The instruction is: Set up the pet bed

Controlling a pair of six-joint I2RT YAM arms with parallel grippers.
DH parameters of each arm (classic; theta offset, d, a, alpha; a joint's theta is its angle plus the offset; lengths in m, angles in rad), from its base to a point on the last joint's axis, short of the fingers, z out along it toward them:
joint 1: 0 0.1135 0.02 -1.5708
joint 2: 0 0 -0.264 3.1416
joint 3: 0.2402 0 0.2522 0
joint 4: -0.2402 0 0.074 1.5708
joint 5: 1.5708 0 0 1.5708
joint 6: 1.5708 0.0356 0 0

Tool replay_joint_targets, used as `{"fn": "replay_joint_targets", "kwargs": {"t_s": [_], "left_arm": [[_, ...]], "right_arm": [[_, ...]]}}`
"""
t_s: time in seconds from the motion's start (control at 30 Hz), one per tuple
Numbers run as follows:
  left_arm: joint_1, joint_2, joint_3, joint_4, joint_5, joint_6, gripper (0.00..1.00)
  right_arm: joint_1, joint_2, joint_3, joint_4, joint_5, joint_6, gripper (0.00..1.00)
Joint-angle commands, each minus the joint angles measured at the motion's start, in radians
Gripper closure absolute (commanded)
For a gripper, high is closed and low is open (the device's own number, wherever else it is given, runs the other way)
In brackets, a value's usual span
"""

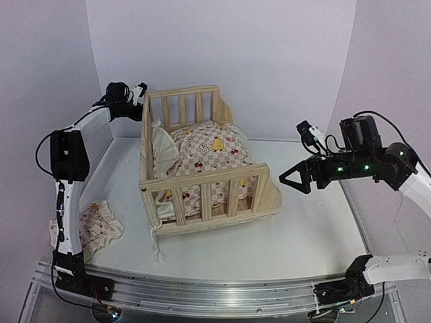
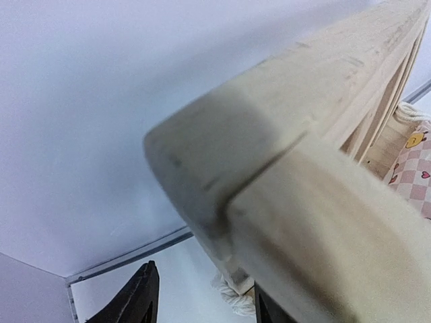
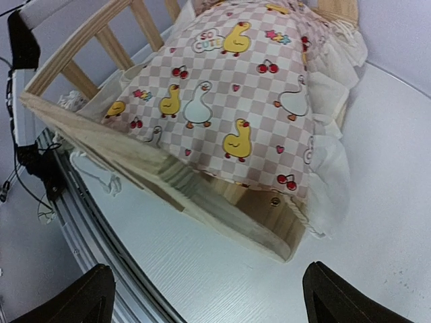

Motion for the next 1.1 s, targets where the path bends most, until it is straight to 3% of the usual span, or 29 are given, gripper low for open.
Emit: {"fn": "replay_joint_targets", "kwargs": {"t_s": [0.0,0.13,0.3,0.4,0.57,0.73,1.07], "left_arm": [[0.005,-0.081,0.008,0.139,0.046,-0.034,0.49],[0.046,-0.25,-0.194,0.214,0.083,-0.07,0.46],[0.136,-0.401,-0.307,0.17,0.107,-0.128,0.43],[0.165,-0.516,-0.437,0.158,0.127,-0.077,0.44],[0.123,-0.722,-0.583,0.083,0.291,0.034,0.45],[-0.007,-0.827,-0.586,-0.026,0.328,0.073,0.46],[-0.184,-0.805,-0.553,-0.06,0.381,0.046,0.5]], "right_arm": [[-0.063,0.107,0.053,-0.003,0.148,0.094,0.02],[-0.109,0.273,0.12,0.092,0.132,0.089,0.02],[-0.122,0.48,0.287,0.192,0.024,0.068,0.02],[-0.122,0.56,0.34,0.205,-0.075,0.071,0.03],[-0.116,0.597,0.304,0.234,-0.235,0.153,0.11],[0.008,0.519,0.137,0.35,-0.17,0.249,0.14],[0.289,0.524,0.036,0.575,0.128,0.474,0.17]]}}
